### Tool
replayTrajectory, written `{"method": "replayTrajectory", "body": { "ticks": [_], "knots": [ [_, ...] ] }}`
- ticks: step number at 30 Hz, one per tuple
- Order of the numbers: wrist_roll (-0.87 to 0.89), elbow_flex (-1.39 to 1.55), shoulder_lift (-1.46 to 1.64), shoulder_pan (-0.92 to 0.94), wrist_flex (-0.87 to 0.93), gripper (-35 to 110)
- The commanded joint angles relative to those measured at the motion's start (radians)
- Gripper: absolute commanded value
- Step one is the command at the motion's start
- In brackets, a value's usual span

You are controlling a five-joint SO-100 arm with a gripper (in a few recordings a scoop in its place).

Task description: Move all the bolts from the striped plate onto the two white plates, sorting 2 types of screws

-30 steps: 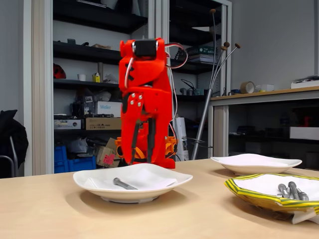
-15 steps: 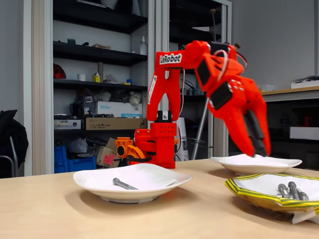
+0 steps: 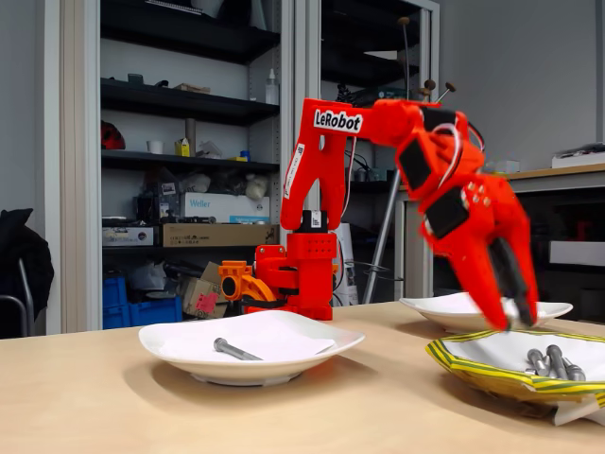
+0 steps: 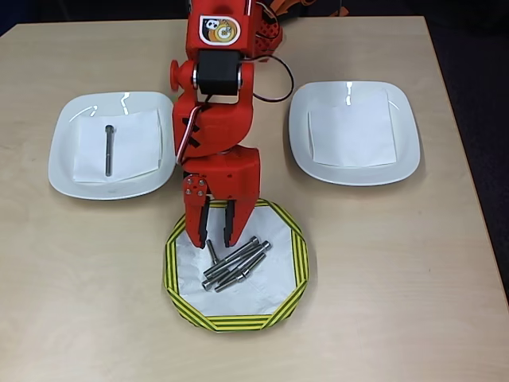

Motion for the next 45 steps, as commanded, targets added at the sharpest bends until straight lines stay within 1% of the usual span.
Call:
{"method": "replayTrajectory", "body": {
  "ticks": [1, 15, 17, 19, 21, 28, 37, 40, 45],
  "knots": [
    [-0.002, 0.021, -0.008, 0.014, -0.040, 11],
    [0.005, 0.035, -0.115, 0.032, -0.150, 7],
    [0.009, 0.034, -0.123, 0.034, -0.153, 5],
    [0.021, 0.026, -0.124, 0.037, -0.135, 0],
    [0.017, 0.015, -0.121, 0.037, -0.115, 0],
    [0.026, -0.172, -0.098, 0.025, 0.155, 0],
    [0.146, -0.383, -0.034, -0.064, 0.485, 0],
    [0.232, -0.377, 0.014, -0.123, 0.520, 0],
    [0.472, -0.236, 0.126, -0.279, 0.509, 0]
  ]
}}
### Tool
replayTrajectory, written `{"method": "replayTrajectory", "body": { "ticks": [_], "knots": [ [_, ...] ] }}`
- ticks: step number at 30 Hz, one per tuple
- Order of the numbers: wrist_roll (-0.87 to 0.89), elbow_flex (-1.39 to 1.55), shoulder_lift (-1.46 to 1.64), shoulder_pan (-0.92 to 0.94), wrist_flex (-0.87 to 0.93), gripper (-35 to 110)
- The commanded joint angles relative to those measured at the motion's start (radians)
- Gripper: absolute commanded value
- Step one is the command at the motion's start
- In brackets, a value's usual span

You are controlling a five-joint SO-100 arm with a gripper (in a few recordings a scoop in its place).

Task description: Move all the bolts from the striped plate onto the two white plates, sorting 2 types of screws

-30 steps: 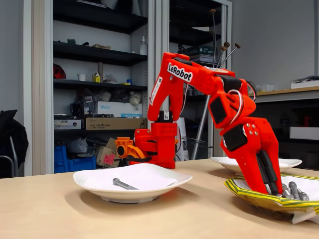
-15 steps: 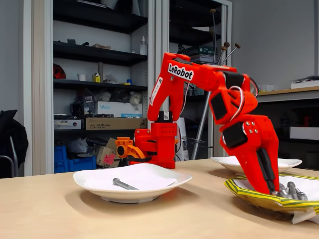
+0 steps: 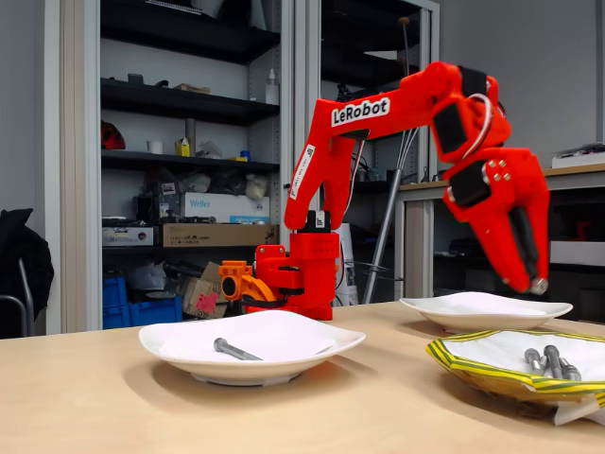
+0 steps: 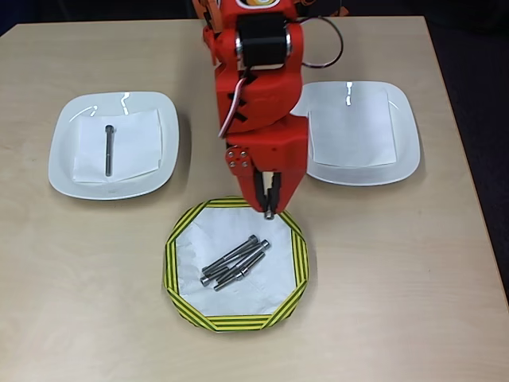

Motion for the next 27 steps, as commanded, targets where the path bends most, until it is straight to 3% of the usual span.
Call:
{"method": "replayTrajectory", "body": {
  "ticks": [1, 9, 16, 21, 27],
  "knots": [
    [0.178, 0.101, 0.127, -0.117, -0.008, 0],
    [0.538, 0.416, 0.301, -0.371, -0.161, 0],
    [0.792, 0.614, 0.483, -0.545, -0.138, 0],
    [0.857, 0.709, 0.574, -0.588, -0.106, 1],
    [0.755, 0.772, 0.592, -0.563, -0.192, 13]
  ]
}}
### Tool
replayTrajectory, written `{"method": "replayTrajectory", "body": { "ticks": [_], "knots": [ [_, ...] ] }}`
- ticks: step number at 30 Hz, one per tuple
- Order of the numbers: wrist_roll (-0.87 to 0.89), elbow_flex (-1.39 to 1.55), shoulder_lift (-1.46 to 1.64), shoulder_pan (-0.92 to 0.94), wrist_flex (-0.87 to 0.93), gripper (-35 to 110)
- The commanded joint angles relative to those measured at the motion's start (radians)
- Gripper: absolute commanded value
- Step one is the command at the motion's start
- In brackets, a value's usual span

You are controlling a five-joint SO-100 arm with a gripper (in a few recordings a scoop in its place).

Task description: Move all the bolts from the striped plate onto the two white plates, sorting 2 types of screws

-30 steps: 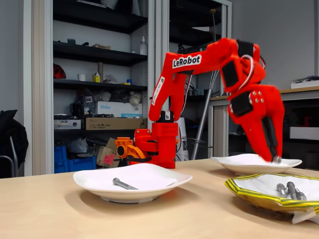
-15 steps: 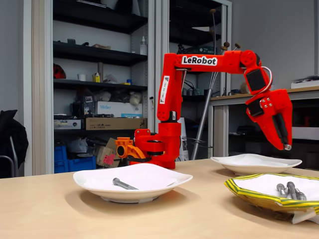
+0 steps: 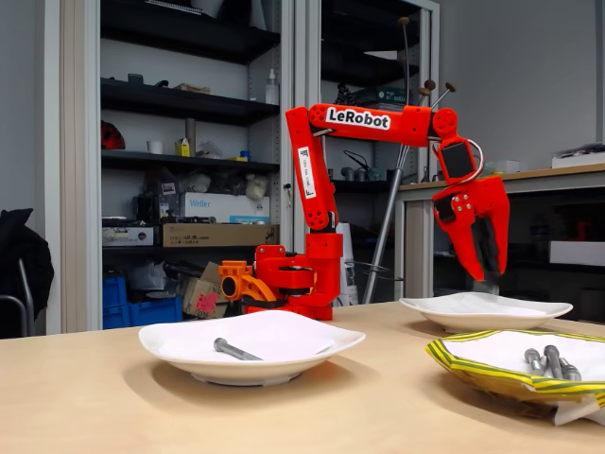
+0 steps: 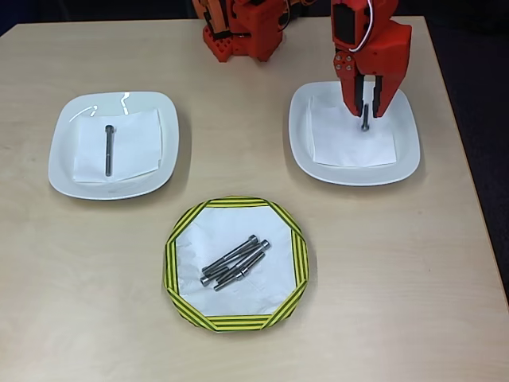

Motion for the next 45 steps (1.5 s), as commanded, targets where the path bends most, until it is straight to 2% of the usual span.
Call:
{"method": "replayTrajectory", "body": {
  "ticks": [1, 5, 11, 16, 24, 34, 45],
  "knots": [
    [-0.061, 0.021, 0.049, 0.015, -0.046, 13],
    [-0.173, -0.002, 0.018, 0.078, -0.094, 13],
    [-0.548, -0.150, -0.112, 0.281, -0.170, 12],
    [-0.739, -0.262, -0.244, 0.425, -0.259, 10],
    [-0.657, -0.399, -0.417, 0.565, -0.290, 14],
    [-0.678, -0.620, -0.574, 0.689, -0.264, 14],
    [-0.643, -0.598, -0.589, 0.706, -0.302, 13]
  ]
}}
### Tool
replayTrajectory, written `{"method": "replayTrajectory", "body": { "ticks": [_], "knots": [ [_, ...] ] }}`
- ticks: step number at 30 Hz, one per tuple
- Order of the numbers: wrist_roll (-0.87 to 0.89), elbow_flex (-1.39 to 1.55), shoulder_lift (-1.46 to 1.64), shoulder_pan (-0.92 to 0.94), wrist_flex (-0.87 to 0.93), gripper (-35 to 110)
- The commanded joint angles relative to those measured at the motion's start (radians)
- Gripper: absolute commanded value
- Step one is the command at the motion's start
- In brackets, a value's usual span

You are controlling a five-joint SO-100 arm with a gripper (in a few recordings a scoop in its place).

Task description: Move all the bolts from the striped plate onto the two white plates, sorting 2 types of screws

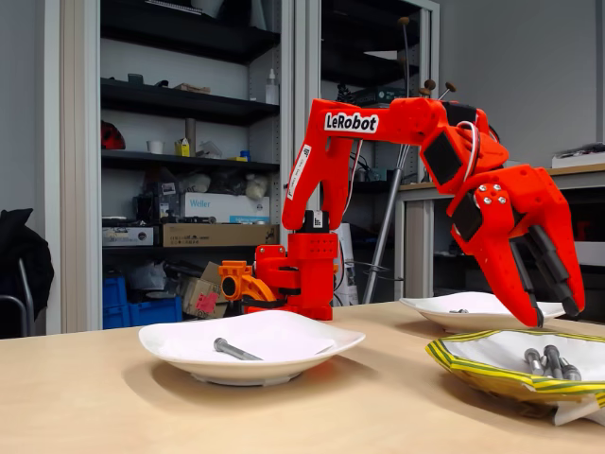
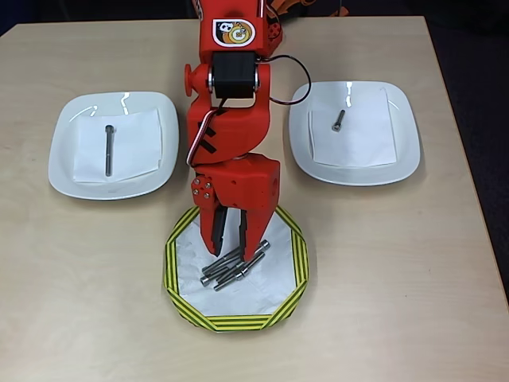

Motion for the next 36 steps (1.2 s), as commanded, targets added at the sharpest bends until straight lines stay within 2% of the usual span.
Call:
{"method": "replayTrajectory", "body": {
  "ticks": [1, 11, 36],
  "knots": [
    [0.049, 0.028, 0.040, -0.012, -0.003, 13],
    [0.064, 0.199, 0.104, 0.003, -0.117, 13],
    [0.058, 0.270, 0.072, 0.011, -0.250, 11]
  ]
}}
